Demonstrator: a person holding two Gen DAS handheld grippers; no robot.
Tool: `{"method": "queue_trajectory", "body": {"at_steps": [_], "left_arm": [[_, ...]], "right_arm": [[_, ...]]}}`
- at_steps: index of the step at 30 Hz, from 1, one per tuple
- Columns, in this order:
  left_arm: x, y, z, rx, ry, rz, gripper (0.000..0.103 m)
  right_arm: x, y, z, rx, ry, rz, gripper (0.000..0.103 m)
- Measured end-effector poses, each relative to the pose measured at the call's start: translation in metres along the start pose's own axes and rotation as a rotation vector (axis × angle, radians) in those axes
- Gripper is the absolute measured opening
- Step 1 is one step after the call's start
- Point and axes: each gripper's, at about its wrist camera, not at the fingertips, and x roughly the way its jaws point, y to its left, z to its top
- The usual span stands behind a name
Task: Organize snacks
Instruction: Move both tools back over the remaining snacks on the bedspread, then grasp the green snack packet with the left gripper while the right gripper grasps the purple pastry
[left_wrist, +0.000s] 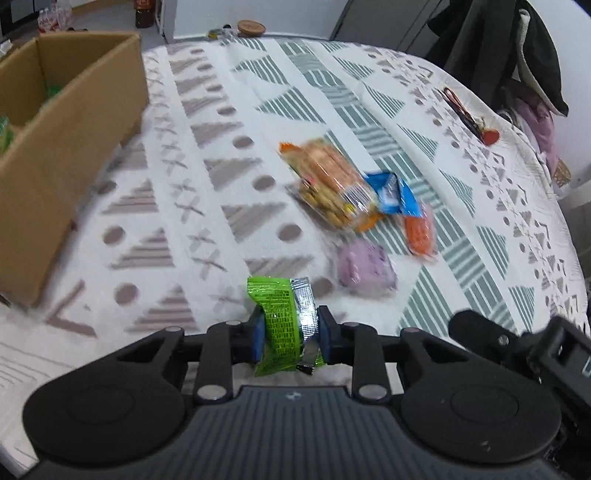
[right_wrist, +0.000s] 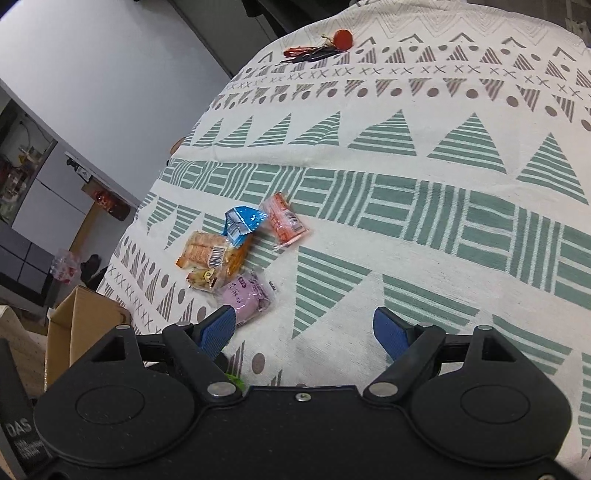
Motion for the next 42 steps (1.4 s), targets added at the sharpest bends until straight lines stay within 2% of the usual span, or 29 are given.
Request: {"method": "queue_trajectory", "body": {"at_steps": [11, 20, 31, 35, 42], "left_arm": [[-0.027, 0.021, 0.043, 0.029, -0.068, 0.002, 0.027], [-0.031, 0.034, 0.051, 0.015, -0.122, -0.032, 0.027], [-0.015, 0.052, 0.056, -0.061, -0.095, -0.033, 0.027], [-0.011, 0.053, 0.057, -0.064, -0.089, -0.035, 0.027], [-0.001, 0.057, 0.058, -0.076, -0.077, -0.008, 0.027]], "right_arm": [[0.004, 0.018, -0.001, -0.082, -0.006, 0.004, 0.082], [0.017, 0.041, 0.000, -0.169, -0.010, -0.015, 0.082], [0.047, 0.067, 0.000, -0.274, 0.015, -0.052, 0.084], [0.057, 0.075, 0.000, -0.313, 0.016, -0.075, 0.088], [0.071, 0.081, -0.001, -0.366, 0.023, -0.112, 0.089]]}}
